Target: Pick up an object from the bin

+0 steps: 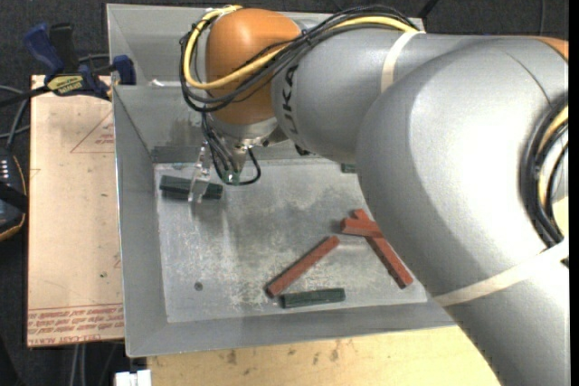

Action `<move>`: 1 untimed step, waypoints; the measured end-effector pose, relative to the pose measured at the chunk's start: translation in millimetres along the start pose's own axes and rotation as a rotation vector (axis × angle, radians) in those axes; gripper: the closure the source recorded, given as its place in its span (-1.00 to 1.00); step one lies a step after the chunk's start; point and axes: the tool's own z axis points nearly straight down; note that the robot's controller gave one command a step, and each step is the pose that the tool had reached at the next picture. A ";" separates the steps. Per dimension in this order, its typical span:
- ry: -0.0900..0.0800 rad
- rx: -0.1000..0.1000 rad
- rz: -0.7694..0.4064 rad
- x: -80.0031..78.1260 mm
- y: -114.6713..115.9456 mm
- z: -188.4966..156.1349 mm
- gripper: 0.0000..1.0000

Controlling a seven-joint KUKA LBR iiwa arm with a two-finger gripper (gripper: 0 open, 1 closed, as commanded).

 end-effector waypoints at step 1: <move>0.001 0.001 0.000 0.4 -0.1 -10.1 1.00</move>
Offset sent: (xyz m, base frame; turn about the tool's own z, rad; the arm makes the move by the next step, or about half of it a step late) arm -0.0001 -0.0001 0.0193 0.0000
